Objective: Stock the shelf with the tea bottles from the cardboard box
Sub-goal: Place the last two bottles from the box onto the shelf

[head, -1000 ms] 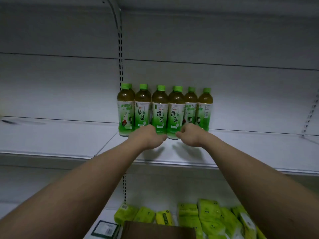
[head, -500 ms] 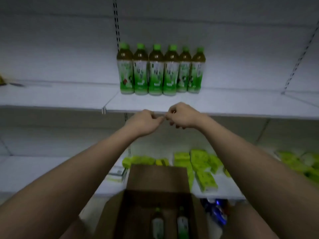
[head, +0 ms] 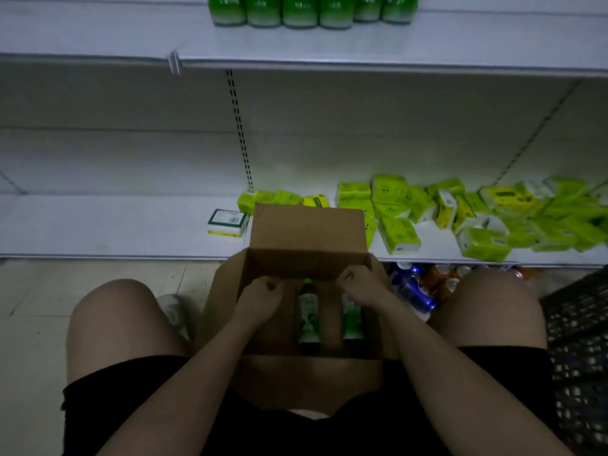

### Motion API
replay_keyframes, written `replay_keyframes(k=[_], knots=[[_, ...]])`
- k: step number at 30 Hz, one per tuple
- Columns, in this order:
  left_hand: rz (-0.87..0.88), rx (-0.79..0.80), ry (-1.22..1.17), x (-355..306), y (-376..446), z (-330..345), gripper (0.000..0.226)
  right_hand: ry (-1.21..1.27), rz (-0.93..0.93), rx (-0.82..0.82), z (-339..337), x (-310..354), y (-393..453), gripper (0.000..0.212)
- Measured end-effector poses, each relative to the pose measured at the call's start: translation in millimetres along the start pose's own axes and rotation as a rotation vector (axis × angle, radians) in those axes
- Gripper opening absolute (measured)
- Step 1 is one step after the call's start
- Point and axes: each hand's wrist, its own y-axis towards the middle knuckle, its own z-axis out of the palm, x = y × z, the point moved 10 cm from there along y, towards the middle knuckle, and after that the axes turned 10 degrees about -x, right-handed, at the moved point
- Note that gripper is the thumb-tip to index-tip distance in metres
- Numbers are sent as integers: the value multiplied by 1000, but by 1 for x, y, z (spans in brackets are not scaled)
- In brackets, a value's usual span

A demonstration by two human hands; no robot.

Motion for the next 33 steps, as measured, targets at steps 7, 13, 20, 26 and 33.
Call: replay_keyframes(k=[7,13,20,26,33], knots=[[-65,151,91,36,12,56,28,-99,92,281,65,-31,13,31],[-182,242,74,50,34,94,35,-133,223,431,101,-64,34,40],[-296,331,16,67,43,154,44,-97,361,351,135,-123,63,22],[-387,350,-10,85,62,202,52,-204,372,205,167,-163,73,52],[-444,294,-34,99,72,249,78,-348,442,152,186,-191,80,65]])
